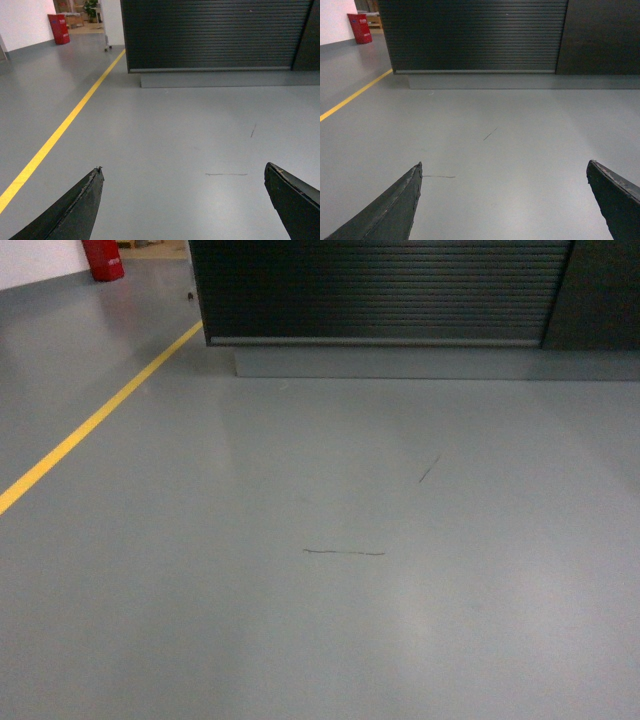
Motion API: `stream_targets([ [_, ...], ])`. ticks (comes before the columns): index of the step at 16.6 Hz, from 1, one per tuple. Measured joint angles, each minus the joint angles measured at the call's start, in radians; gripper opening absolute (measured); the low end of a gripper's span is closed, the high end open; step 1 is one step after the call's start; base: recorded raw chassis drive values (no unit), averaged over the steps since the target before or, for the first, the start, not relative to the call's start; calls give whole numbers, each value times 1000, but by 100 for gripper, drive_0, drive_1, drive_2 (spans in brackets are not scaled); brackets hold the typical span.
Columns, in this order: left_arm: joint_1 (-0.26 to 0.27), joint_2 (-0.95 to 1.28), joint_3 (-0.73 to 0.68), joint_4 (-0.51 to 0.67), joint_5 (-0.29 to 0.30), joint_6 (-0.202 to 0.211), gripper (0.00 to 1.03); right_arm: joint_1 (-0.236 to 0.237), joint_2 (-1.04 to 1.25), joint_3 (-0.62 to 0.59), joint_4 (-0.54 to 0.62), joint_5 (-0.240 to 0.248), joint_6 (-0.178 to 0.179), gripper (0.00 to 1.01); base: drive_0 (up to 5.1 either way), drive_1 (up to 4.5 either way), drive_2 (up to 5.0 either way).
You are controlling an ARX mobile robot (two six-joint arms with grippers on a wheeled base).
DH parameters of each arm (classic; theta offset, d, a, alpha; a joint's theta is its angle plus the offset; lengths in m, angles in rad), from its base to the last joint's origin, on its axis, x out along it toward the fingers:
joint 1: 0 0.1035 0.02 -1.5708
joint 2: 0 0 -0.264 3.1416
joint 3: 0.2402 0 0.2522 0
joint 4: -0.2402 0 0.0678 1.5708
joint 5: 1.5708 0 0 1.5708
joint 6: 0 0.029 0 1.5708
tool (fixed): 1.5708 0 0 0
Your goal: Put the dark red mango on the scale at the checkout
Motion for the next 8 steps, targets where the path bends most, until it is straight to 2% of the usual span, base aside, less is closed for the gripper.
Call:
stream_targets([
  [8, 0, 0, 0, 0, 0, 0, 98, 0, 0, 0, 0, 0, 0, 98, -6, 424, -437],
])
